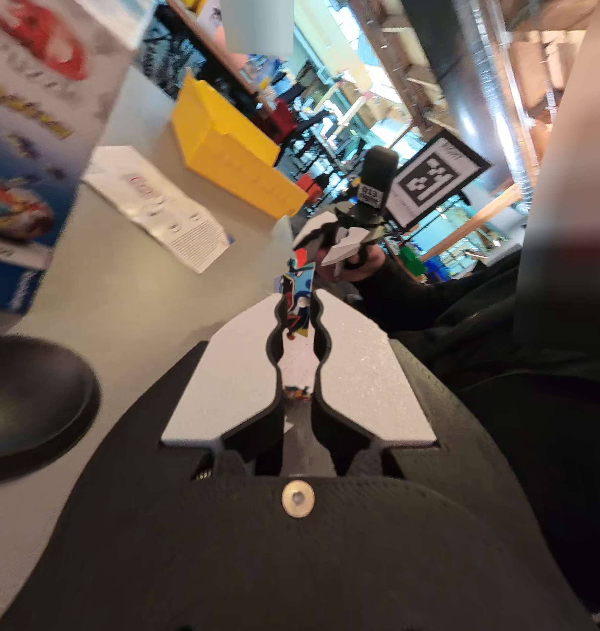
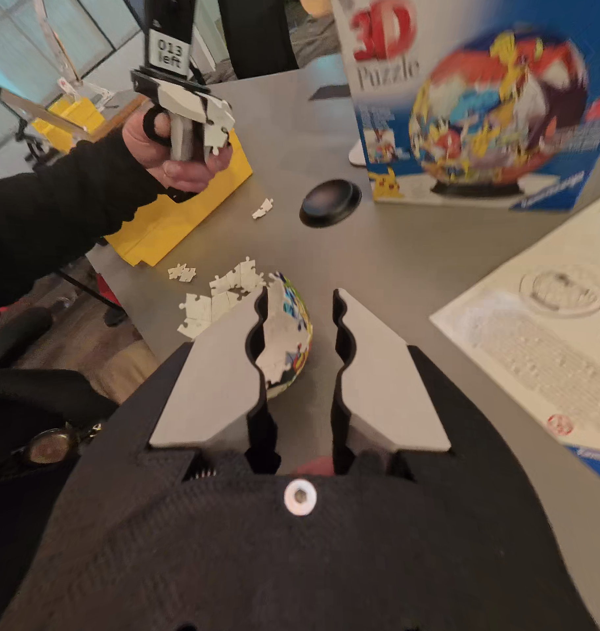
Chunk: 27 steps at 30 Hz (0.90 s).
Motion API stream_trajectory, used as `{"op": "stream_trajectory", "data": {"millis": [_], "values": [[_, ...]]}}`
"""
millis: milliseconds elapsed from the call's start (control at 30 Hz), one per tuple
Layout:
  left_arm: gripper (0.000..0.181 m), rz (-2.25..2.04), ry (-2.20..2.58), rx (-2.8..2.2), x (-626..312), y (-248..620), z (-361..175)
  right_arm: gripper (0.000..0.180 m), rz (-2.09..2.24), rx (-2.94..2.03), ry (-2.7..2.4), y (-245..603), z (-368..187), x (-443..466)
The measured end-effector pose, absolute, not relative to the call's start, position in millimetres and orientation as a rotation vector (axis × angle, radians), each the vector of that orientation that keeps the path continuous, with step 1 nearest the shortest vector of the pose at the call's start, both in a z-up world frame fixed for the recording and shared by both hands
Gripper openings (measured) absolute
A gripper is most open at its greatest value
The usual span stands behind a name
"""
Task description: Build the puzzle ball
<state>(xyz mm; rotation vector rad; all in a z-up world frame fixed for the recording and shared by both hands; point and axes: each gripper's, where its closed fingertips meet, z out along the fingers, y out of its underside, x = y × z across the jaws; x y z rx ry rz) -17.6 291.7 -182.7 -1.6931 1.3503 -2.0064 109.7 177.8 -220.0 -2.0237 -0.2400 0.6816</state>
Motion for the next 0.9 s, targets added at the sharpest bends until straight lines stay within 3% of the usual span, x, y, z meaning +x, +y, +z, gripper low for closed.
{"op": "stream_trajectory", "data": {"millis": [267, 500, 633, 900], "values": [[0.012, -2.24, 1.45, -1.467, 12, 234, -156, 0.032, 0.624, -1.845, -0.618, 204, -160, 59], [0.012, -2.27, 1.693, -1.433, 34, 191, -155, 0.022, 0.578, -1.787, -0.857, 208, -150, 36], [0.011, -2.275, 1.779, -1.422, 41, 185, -154, 0.002, 0.565, -1.808, -0.971, 195, -154, 38], [0.006, -2.296, 1.884, -1.335, 59, 176, -150, 0.0, 0.554, -1.848, -0.855, 184, -154, 57]]}}
